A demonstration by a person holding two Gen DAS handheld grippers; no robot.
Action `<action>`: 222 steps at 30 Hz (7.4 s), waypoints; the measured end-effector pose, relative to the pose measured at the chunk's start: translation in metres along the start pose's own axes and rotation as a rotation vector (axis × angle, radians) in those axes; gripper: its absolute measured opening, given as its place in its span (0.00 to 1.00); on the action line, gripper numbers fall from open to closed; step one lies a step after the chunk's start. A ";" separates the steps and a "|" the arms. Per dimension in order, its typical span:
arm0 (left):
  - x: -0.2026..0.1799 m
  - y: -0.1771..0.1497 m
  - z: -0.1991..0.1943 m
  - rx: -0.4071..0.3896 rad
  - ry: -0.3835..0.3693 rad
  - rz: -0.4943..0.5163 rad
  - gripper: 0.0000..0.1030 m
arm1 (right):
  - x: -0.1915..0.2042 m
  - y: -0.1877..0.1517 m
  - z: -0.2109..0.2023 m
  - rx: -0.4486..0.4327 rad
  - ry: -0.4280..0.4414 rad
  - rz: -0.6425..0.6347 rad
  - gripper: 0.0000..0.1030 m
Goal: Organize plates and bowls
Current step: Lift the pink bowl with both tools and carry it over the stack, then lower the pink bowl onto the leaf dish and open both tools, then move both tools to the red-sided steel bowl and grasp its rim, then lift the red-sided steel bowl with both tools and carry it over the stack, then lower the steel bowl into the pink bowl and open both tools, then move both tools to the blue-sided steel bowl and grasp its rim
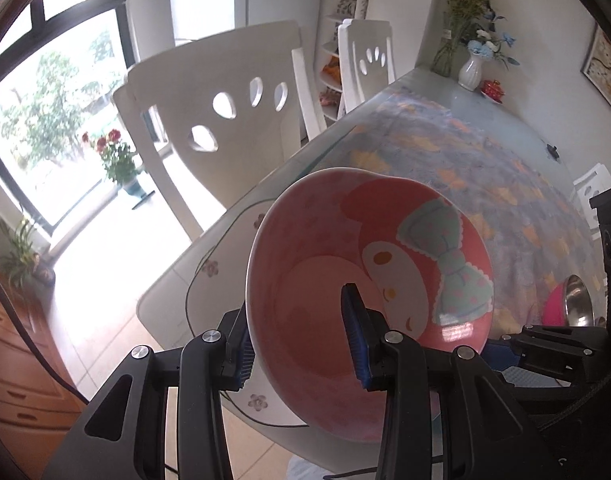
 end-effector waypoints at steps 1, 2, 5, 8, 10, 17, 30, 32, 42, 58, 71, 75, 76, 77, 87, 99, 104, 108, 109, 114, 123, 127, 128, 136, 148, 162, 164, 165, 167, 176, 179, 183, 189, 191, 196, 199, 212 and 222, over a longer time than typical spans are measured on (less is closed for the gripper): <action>0.001 -0.001 0.002 0.008 0.000 -0.002 0.34 | -0.001 0.000 0.002 0.008 0.000 0.004 0.28; 0.001 -0.002 0.005 0.015 0.002 0.001 0.34 | -0.002 0.001 0.005 0.014 -0.001 0.008 0.28; 0.002 -0.004 0.008 0.028 0.006 0.010 0.34 | -0.004 0.005 0.009 0.020 0.002 0.024 0.28; 0.004 -0.003 0.012 0.038 0.002 0.005 0.34 | -0.007 0.009 0.014 0.022 0.008 0.034 0.28; 0.005 -0.002 0.015 0.046 0.000 0.006 0.34 | -0.007 0.008 0.015 0.024 0.009 0.037 0.28; 0.006 -0.002 0.028 0.079 -0.007 0.005 0.34 | -0.011 0.007 0.022 0.053 0.021 0.058 0.29; 0.016 0.002 0.028 0.122 0.112 0.089 0.59 | -0.025 0.001 0.005 0.023 0.044 0.117 0.55; 0.022 0.007 0.018 0.105 0.119 0.064 0.61 | -0.034 -0.004 -0.004 0.014 0.046 0.147 0.57; -0.049 0.004 -0.036 0.088 -0.143 0.244 0.61 | -0.091 -0.053 -0.089 -0.181 0.085 0.361 0.57; -0.279 -0.038 -0.016 0.219 -0.579 0.687 0.61 | -0.178 -0.197 -0.206 -0.448 -0.148 0.784 0.58; -0.327 -0.032 0.068 0.387 -0.627 0.620 0.60 | -0.203 -0.208 -0.186 -0.439 -0.084 0.939 0.58; -0.329 -0.036 0.077 0.417 -0.645 0.629 0.57 | -0.213 -0.206 -0.178 -0.437 -0.078 0.964 0.58; -0.329 -0.038 0.080 0.425 -0.647 0.634 0.56 | -0.214 -0.204 -0.176 -0.438 -0.072 0.963 0.58; -0.330 -0.040 0.082 0.432 -0.648 0.637 0.55 | -0.215 -0.201 -0.175 -0.439 -0.069 0.962 0.58; -0.325 -0.048 0.103 0.397 -0.663 0.633 0.31 | -0.238 -0.178 -0.160 -0.456 -0.197 0.931 0.58; -0.311 -0.055 0.070 0.263 -0.593 0.726 0.20 | -0.233 -0.176 -0.166 -0.490 -0.248 0.820 0.33; -0.299 -0.042 0.048 0.210 -0.583 0.700 0.21 | -0.221 -0.167 -0.169 -0.489 -0.254 0.750 0.33; -0.287 -0.033 0.031 0.162 -0.561 0.676 0.24 | -0.206 -0.156 -0.178 -0.512 -0.276 0.672 0.33; -0.283 -0.031 0.028 0.150 -0.546 0.668 0.26 | -0.202 -0.153 -0.180 -0.512 -0.278 0.653 0.33; -0.250 -0.022 0.024 0.119 -0.448 0.601 0.29 | -0.181 -0.127 -0.172 -0.487 -0.245 0.530 0.33; -0.176 -0.003 -0.014 0.002 -0.295 0.449 0.32 | -0.130 -0.082 -0.135 -0.386 -0.158 0.304 0.34; -0.138 0.005 -0.028 -0.037 -0.244 0.355 0.32 | -0.102 -0.065 -0.117 -0.344 -0.097 0.195 0.34; -0.130 0.007 -0.030 -0.043 -0.228 0.333 0.32 | -0.095 -0.062 -0.112 -0.335 -0.080 0.174 0.34; -0.063 -0.007 -0.042 -0.039 -0.098 0.211 0.33 | -0.040 -0.036 -0.070 -0.259 0.037 0.052 0.34; 0.004 -0.013 -0.037 -0.016 -0.012 0.062 0.33 | 0.011 -0.009 -0.029 -0.197 0.128 -0.054 0.34; 0.007 -0.009 -0.013 0.031 -0.024 0.081 0.37 | 0.008 0.003 -0.010 -0.186 0.158 0.013 0.37; 0.008 -0.008 -0.012 0.035 -0.031 0.077 0.38 | 0.008 0.004 -0.011 -0.184 0.160 0.014 0.38; 0.009 -0.008 -0.012 0.036 -0.028 0.078 0.40 | 0.008 0.004 -0.011 -0.181 0.161 0.010 0.40; 0.013 -0.008 -0.013 0.037 -0.008 0.080 0.42 | 0.009 0.004 -0.012 -0.175 0.171 0.004 0.44; 0.020 0.000 -0.032 -0.015 0.020 0.059 0.47 | 0.009 -0.001 -0.028 -0.204 0.183 0.006 0.55; 0.014 0.001 -0.034 -0.022 0.016 0.072 0.48 | 0.002 -0.006 -0.033 -0.205 0.169 0.029 0.56; -0.004 0.001 -0.036 -0.021 -0.006 0.110 0.49 | -0.013 -0.017 -0.045 -0.222 0.155 0.084 0.56; -0.052 0.000 -0.043 -0.027 -0.130 0.173 0.51 | -0.045 -0.036 -0.070 -0.264 0.127 0.184 0.57; -0.078 -0.004 -0.041 0.001 -0.226 0.191 0.51 | -0.055 -0.043 -0.079 -0.277 0.114 0.216 0.58; -0.147 -0.011 -0.030 0.049 -0.326 0.342 0.51 | -0.098 -0.077 -0.107 -0.322 0.065 0.377 0.59; -0.194 -0.018 -0.026 0.079 -0.399 0.447 0.51 | -0.125 -0.102 -0.127 -0.366 0.026 0.486 0.59; -0.362 -0.069 -0.011 0.222 -0.633 0.795 0.53 | -0.201 -0.221 -0.214 -0.545 -0.167 0.869 0.60; -0.418 -0.100 0.016 0.312 -0.705 0.904 0.53 | -0.201 -0.251 -0.247 -0.586 -0.389 0.894 0.60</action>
Point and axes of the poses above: each gripper's, at about its wrist camera, not at the fingertips, and z roughly the way its jaws point, x to its left, y to its top, the point moved 5 cm from there along z, roughly the way its jaws point
